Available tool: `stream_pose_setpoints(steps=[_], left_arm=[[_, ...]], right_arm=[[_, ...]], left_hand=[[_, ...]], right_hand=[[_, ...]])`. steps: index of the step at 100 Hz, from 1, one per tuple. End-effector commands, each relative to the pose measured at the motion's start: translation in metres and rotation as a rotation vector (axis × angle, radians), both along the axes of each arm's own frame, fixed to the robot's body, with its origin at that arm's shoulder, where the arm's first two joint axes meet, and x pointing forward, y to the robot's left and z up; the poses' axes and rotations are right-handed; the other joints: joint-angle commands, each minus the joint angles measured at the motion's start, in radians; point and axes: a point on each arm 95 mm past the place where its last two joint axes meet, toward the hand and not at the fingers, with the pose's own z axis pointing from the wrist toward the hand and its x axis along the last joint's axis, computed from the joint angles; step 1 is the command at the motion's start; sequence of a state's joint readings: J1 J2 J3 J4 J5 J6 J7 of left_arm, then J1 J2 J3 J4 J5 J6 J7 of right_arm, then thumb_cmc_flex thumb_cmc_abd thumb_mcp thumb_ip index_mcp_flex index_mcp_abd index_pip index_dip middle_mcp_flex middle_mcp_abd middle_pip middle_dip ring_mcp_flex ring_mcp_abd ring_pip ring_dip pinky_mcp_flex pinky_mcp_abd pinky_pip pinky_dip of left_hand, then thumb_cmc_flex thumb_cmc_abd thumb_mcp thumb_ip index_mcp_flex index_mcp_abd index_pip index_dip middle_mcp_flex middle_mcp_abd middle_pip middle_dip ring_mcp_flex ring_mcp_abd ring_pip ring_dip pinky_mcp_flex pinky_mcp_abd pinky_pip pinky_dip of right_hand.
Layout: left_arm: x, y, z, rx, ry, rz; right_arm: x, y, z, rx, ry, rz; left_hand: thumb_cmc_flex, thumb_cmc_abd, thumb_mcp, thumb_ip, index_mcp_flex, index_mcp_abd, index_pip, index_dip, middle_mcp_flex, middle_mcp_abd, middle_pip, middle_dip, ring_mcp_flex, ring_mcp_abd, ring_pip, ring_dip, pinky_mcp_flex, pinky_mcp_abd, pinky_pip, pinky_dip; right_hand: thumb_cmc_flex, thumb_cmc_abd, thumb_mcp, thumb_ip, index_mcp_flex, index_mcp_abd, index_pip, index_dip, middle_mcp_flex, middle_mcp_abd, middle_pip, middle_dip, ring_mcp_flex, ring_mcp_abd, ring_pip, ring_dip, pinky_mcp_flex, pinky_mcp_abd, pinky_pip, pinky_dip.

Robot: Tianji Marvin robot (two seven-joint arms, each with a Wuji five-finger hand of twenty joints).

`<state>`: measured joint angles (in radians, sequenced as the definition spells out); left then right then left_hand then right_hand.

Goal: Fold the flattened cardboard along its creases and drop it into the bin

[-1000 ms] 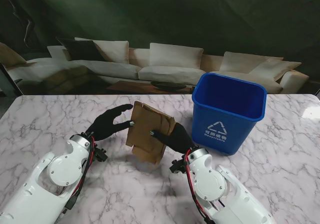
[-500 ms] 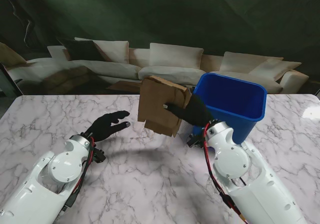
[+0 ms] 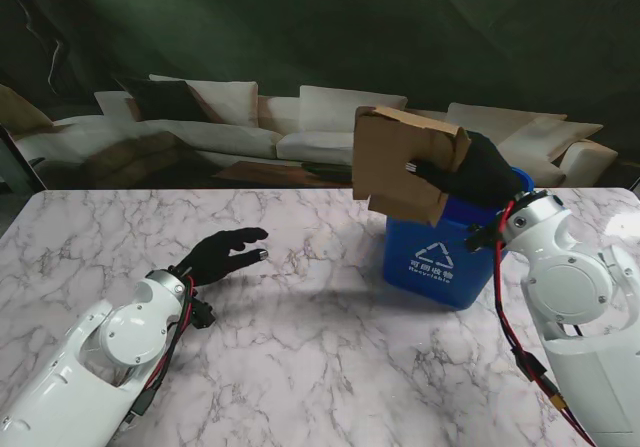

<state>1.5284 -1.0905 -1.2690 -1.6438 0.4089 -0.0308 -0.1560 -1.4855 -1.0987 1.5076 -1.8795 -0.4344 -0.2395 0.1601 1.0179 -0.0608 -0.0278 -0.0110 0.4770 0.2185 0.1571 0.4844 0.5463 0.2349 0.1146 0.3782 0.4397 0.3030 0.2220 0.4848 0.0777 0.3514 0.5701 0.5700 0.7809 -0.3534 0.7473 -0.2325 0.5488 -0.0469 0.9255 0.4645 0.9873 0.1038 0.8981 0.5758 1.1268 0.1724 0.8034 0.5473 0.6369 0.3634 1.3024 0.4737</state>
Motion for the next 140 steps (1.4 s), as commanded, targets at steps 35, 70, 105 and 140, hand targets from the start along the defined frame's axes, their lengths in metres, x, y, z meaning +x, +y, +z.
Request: stream_pose_setpoints(steps=[35, 70, 105, 140], left_arm=[[-0.01, -0.009, 0.004, -0.006, 0.014, -0.027], [-0.009, -0.008, 0.003, -0.007, 0.015, -0.033], [-0.009, -0.009, 0.002, -0.009, 0.02, -0.035], [-0.009, -0.01, 0.001, -0.01, 0.029, -0.039]], right_arm=[[0.001, -0.048, 0.003, -0.009, -0.007, -0.099], [0.024, -0.061, 0.002, -0.068, -0.003, -0.16], [0.048, -0.069, -0.02, -0.146, 0.085, -0.211], [0.052, -0.075, -0.035, -0.19, 0.143, -0.234]], left_hand=[[0.012, 0.055, -0.001, 0.008, 0.018, 0.008, 0.0, 0.011, 0.011, 0.011, -0.021, 0.006, 0.004, 0.007, 0.004, 0.01, -0.016, 0.02, 0.029, 0.003], [0.009, 0.061, -0.002, 0.007, 0.012, 0.009, -0.004, 0.011, 0.009, 0.01, -0.022, 0.005, 0.002, 0.007, 0.003, 0.01, -0.017, 0.02, 0.03, 0.0], [0.008, 0.065, -0.002, 0.007, 0.011, 0.011, -0.006, 0.01, 0.01, 0.011, -0.022, 0.005, 0.003, 0.008, 0.003, 0.009, -0.018, 0.02, 0.029, -0.002], [0.007, 0.067, -0.002, 0.007, -0.001, 0.013, -0.011, 0.007, 0.009, 0.009, -0.023, 0.004, 0.003, 0.007, 0.002, 0.009, -0.018, 0.019, 0.028, -0.002]], right_hand=[[0.098, 0.067, 0.076, 0.029, 0.112, -0.18, 0.076, 0.081, 0.026, -0.061, -0.018, 0.027, 0.019, -0.026, -0.034, 0.013, -0.039, -0.007, -0.025, -0.001], [0.095, 0.095, 0.055, 0.04, 0.12, -0.24, 0.041, 0.106, -0.009, -0.08, -0.109, 0.01, -0.037, -0.045, -0.146, -0.005, -0.135, -0.009, -0.093, -0.006], [0.077, 0.101, 0.005, 0.051, 0.07, -0.246, -0.111, -0.038, -0.115, -0.083, -0.292, -0.064, -0.231, -0.086, -0.34, -0.067, -0.288, -0.015, -0.196, 0.007], [-0.321, 0.082, -0.229, 0.145, -0.11, -0.005, -0.457, -0.09, -0.466, -0.029, -0.473, -0.298, -0.58, -0.067, -0.637, -0.262, -0.517, -0.065, -0.428, -0.058]])
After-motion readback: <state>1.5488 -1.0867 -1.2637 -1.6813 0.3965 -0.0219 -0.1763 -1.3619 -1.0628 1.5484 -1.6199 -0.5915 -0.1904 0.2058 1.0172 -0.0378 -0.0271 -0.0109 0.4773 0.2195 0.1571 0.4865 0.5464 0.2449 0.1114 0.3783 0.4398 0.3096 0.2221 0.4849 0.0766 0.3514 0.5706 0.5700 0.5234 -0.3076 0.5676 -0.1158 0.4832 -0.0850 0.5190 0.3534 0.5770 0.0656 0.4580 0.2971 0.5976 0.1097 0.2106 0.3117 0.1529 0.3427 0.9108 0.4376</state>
